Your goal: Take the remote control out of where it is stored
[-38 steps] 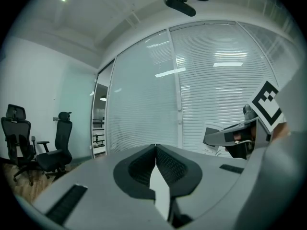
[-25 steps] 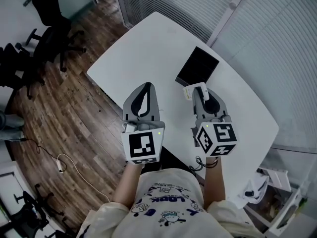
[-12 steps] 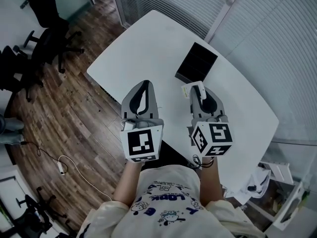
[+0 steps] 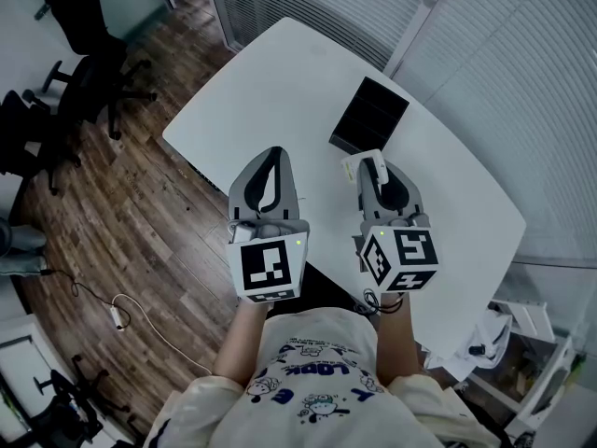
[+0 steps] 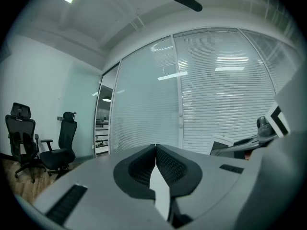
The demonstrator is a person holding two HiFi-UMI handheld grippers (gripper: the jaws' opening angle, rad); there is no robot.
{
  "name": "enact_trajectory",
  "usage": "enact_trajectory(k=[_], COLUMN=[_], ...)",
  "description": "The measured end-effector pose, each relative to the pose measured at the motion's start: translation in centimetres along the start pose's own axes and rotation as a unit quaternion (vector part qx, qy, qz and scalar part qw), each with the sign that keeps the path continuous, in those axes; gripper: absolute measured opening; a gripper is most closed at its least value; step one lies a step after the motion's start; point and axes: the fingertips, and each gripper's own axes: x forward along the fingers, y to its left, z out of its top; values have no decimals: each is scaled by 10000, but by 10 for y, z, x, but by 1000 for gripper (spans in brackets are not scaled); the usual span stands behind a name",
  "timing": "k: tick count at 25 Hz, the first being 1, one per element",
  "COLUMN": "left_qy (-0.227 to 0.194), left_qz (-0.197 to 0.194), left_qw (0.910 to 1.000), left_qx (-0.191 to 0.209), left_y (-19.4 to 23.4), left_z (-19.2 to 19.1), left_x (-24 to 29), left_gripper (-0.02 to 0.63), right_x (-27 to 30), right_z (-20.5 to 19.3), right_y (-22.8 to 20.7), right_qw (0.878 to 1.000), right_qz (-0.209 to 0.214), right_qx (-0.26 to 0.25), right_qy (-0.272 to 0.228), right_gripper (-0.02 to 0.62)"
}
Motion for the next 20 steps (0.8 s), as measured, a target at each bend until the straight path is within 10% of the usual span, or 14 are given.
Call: enact_trajectory(k=[20], left_qy=[12], left_qz=[-94], left_qw=[10000], left_qx=[26], left_y=[-23], left_z=[2], left_x=[9], left_gripper=[14], right_x=[-8], right_z=[4], right_y=[-21], right_qw=[10000], right_qz=[-34], right_qx=[34], right_qy=[-18], right_gripper=[81])
